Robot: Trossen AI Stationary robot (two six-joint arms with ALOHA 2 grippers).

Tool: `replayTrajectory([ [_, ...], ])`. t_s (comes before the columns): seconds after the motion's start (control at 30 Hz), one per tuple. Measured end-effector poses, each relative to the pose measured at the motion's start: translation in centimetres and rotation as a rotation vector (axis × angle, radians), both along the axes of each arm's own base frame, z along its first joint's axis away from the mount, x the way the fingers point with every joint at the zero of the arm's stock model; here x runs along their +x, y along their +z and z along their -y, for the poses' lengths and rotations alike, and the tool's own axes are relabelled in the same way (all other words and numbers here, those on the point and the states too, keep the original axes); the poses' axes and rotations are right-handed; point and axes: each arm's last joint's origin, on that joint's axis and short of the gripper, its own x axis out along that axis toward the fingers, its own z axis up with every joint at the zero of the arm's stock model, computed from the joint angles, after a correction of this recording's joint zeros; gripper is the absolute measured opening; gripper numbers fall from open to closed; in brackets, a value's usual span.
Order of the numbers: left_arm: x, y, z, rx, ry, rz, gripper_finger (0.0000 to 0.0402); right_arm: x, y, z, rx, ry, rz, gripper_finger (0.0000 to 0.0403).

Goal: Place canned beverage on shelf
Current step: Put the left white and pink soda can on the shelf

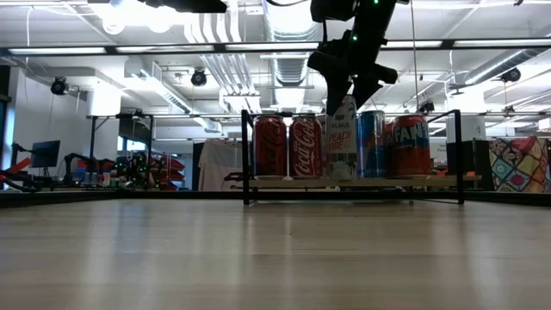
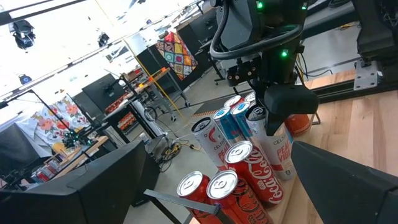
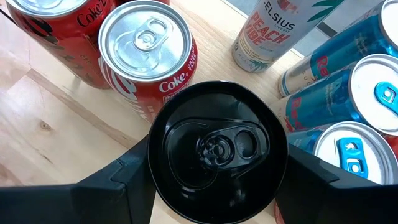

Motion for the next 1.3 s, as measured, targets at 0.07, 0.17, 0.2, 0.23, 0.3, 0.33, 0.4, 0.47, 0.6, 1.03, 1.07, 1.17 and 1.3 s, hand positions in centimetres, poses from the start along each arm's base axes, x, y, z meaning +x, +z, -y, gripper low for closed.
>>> replayTrajectory([
  [0.07, 0.00, 0.00, 0.00, 0.000, 0.000, 0.000, 0.0389, 0.00, -0.01, 0.00, 0.000, 0.000, 0.000, 0.0235],
  [0.17, 0.00, 0.00, 0.00, 0.000, 0.000, 0.000, 0.0389, 0.00, -0.01, 0.00, 0.000, 0.000, 0.000, 0.0235],
  [0.2, 0.00, 0.00, 0.00, 0.000, 0.000, 0.000, 0.0389, 0.00, -0.01, 0.01, -0.002, 0.000, 0.000, 0.0235],
  [0.23, 0.00, 0.00, 0.00, 0.000, 0.000, 0.000, 0.0389, 0.00, 0.00, 0.01, -0.005, -0.002, -0.001, 0.0236],
  [0.3, 0.00, 0.00, 0.00, 0.000, 0.000, 0.000, 0.0389, -0.01, -0.01, 0.03, -0.010, -0.005, -0.002, 0.0251],
  [0.33, 0.00, 0.00, 0.00, 0.000, 0.000, 0.000, 0.0389, -0.02, -0.02, 0.03, -0.012, -0.005, -0.003, 0.0261],
  [0.4, 0.00, 0.00, 0.00, 0.000, 0.000, 0.001, 0.0389, -0.03, -0.03, 0.03, -0.013, -0.006, -0.005, 0.0280],
  [0.47, 0.00, 0.00, 0.00, 0.000, 0.000, 0.000, 0.0389, -0.03, -0.01, 0.05, -0.020, -0.009, -0.005, 0.0293],
  [0.6, 0.00, 0.00, 0.00, 0.000, 0.000, 0.000, 0.0389, -0.04, 0.02, 0.07, -0.029, -0.011, -0.007, 0.0301],
  [1.03, -0.01, 0.01, 0.00, 0.000, 0.000, 0.000, 0.0389, -0.23, 0.35, 0.07, -0.048, -0.010, -0.005, 0.0298],
  [1.07, -0.01, 0.01, 0.00, 0.000, 0.000, 0.000, 0.0389, -0.29, 0.44, 0.06, -0.050, -0.011, -0.002, 0.0298],
  [1.17, -0.01, 0.02, 0.00, 0.000, 0.000, 0.001, 0.0389, -0.37, 0.61, 0.04, -0.053, -0.008, 0.003, 0.0299],
  [1.3, -0.01, 0.02, 0.00, -0.001, 0.000, 0.001, 0.0389, -0.36, 0.76, 0.05, -0.060, -0.003, 0.011, 0.0299],
])
